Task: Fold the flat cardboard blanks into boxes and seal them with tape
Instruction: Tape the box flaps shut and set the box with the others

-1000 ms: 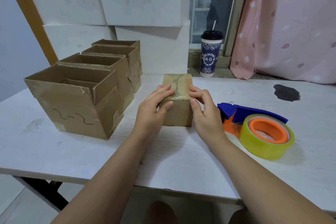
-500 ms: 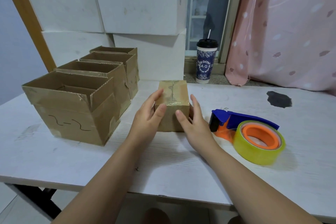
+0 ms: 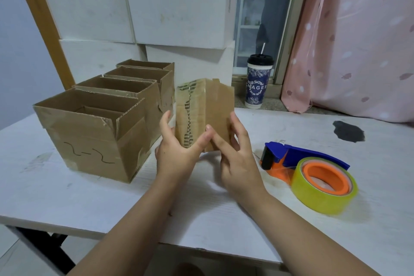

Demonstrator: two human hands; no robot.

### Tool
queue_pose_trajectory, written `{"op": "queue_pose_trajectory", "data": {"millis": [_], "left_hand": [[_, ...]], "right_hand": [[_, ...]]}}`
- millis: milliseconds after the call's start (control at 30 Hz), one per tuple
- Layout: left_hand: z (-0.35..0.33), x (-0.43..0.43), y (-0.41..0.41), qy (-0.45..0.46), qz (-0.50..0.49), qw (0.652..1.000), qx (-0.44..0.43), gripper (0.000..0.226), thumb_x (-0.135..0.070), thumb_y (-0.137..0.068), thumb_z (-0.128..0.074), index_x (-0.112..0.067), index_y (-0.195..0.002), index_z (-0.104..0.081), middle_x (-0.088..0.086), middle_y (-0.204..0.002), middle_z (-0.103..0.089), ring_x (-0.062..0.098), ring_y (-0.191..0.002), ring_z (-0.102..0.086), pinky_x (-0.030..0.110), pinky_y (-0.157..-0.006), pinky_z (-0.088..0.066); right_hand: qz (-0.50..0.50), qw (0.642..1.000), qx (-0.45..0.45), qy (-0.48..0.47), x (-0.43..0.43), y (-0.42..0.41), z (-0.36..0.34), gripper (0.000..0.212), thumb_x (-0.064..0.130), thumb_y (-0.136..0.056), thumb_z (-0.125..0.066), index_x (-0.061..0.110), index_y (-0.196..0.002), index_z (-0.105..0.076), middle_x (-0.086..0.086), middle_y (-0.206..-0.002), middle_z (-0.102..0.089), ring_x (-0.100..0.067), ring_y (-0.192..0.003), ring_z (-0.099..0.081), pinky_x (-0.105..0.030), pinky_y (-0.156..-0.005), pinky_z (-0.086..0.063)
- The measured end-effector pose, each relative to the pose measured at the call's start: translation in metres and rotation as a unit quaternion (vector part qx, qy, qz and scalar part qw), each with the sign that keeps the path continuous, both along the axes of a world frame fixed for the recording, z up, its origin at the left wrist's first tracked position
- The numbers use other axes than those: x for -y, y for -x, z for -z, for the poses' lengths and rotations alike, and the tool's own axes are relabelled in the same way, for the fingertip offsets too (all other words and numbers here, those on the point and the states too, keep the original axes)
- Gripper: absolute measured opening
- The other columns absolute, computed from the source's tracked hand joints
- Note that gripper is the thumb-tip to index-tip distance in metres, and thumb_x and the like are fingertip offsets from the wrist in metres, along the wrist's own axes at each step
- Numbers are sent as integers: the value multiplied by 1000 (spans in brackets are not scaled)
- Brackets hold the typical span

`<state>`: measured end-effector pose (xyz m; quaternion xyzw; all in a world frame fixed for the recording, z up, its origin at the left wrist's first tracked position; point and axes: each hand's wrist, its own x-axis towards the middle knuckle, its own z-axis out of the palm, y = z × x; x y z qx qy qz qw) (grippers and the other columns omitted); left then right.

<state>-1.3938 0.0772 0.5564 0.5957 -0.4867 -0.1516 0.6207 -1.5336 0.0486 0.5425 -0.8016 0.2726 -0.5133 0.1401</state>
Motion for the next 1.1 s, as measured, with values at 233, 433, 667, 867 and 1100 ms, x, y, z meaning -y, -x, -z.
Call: {"op": "queue_pose_trajectory", "data": {"millis": [233, 433, 667, 867, 1100], "left_hand": [[8, 7, 3, -16, 19, 999, 41, 111, -53, -58, -68, -56, -138, 9, 1, -146, -40, 16, -129, -46, 42, -103, -42], [5, 3, 3, 74, 210, 955, -195, 105, -32, -69, -63, -45, -146, 7, -7, -138, -45, 6, -120, -52, 31, -101, -43], [2, 1, 3, -30, 340, 893, -293, 66, -26, -72, -65, -20, -134, -41, 2, -118, -62, 19, -109, -60, 32, -89, -50], [2, 10, -11, -17, 241, 848, -471, 77, -75, -76, -36, -20, -128, -53, 8, -126, -62, 23, -115, -59, 44, -102, -42], [4, 10, -26, 48, -21, 967, -248, 26, -22, -94, -47, -33, -97, -70, -2, -106, -69, 16, -105, -62, 33, -88, -49]], "right_hand": [[-16, 997, -25, -71, -8, 4, -5, 83, -8, -82, -55, 44, -141, -26, 8, -156, -20, 0, -143, -17, -13, -114, -17], [5, 969, 136, -207, -7, 13, -12, 87, 39, -67, -75, 55, -131, -20, 29, -142, -28, 2, -138, -24, -29, -114, -23], [-30, 952, 187, -242, -5, 17, -10, 77, 35, -59, -84, 44, -121, -39, 9, -126, -50, -5, -120, -49, -23, -96, -45], [2, 984, 49, -173, -8, 19, -5, 79, 31, -69, -80, 32, -137, -40, 12, -136, -40, 0, -128, -36, -22, -106, -34], [-23, 994, -21, -107, -15, 19, -15, 81, 30, -73, -68, 81, -114, -20, 21, -143, -28, -14, -132, -35, -38, -107, -38]]}}
